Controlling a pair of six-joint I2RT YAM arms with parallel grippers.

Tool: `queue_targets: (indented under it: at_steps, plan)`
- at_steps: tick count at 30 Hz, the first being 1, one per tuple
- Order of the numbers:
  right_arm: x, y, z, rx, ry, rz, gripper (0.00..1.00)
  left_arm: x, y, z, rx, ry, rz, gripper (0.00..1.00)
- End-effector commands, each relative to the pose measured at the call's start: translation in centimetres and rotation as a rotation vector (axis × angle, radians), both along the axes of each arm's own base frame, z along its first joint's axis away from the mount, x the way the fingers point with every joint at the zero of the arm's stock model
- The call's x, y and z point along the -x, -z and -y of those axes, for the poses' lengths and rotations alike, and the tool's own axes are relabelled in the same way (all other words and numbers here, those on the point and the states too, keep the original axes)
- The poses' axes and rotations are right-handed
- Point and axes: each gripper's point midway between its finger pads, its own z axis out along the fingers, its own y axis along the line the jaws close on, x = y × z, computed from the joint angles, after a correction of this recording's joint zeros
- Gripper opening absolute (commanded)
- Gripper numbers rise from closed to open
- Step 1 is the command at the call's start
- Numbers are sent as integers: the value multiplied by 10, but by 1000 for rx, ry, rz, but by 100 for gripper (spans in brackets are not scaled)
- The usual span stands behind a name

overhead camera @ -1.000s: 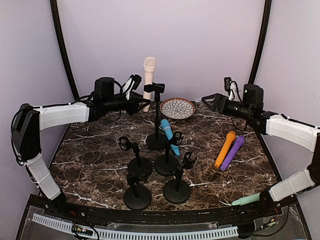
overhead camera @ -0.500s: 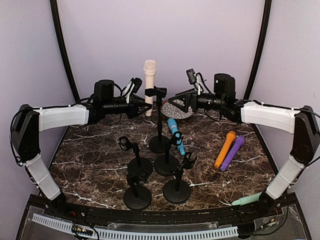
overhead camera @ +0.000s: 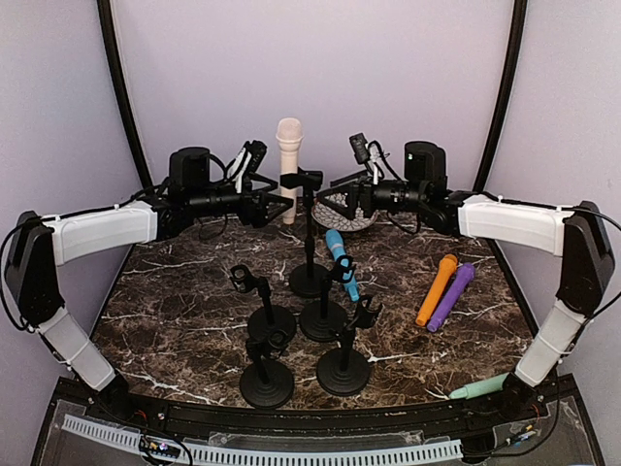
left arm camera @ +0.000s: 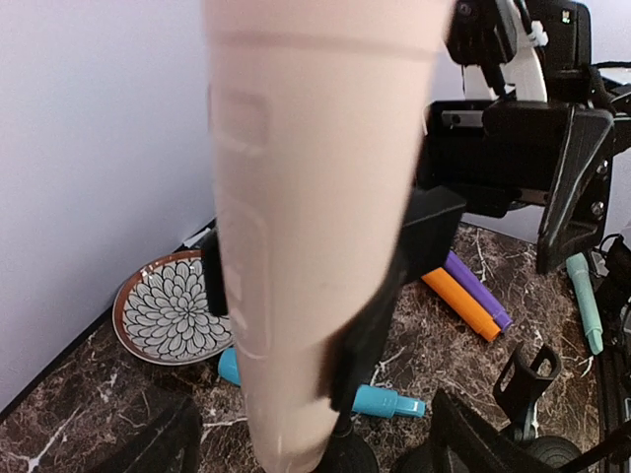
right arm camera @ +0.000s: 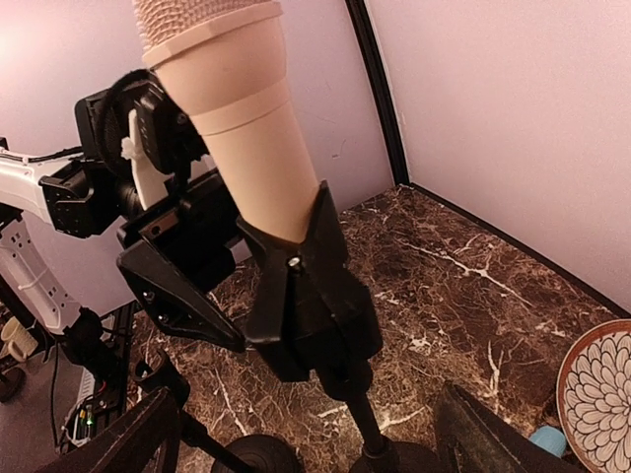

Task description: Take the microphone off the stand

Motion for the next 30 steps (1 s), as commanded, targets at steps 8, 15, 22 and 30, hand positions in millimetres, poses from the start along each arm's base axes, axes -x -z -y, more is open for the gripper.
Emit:
queue_targets:
  at_steps: [8, 15, 22, 30]
  plan:
    - [-32, -45, -10, -114, 210, -77, 90, 15, -86, -10, 166, -32, 63, 87]
    - [-59, -33, -13, -89, 302, -158, 86, 18, -66, -18, 167, -70, 36, 87]
    - [-63, -7, -17, -1, 330, -186, 84, 22, -49, -23, 158, -91, -1, 87]
    - [-66, 29, -7, 130, 397, -204, 83, 22, -42, -27, 143, -113, -10, 87]
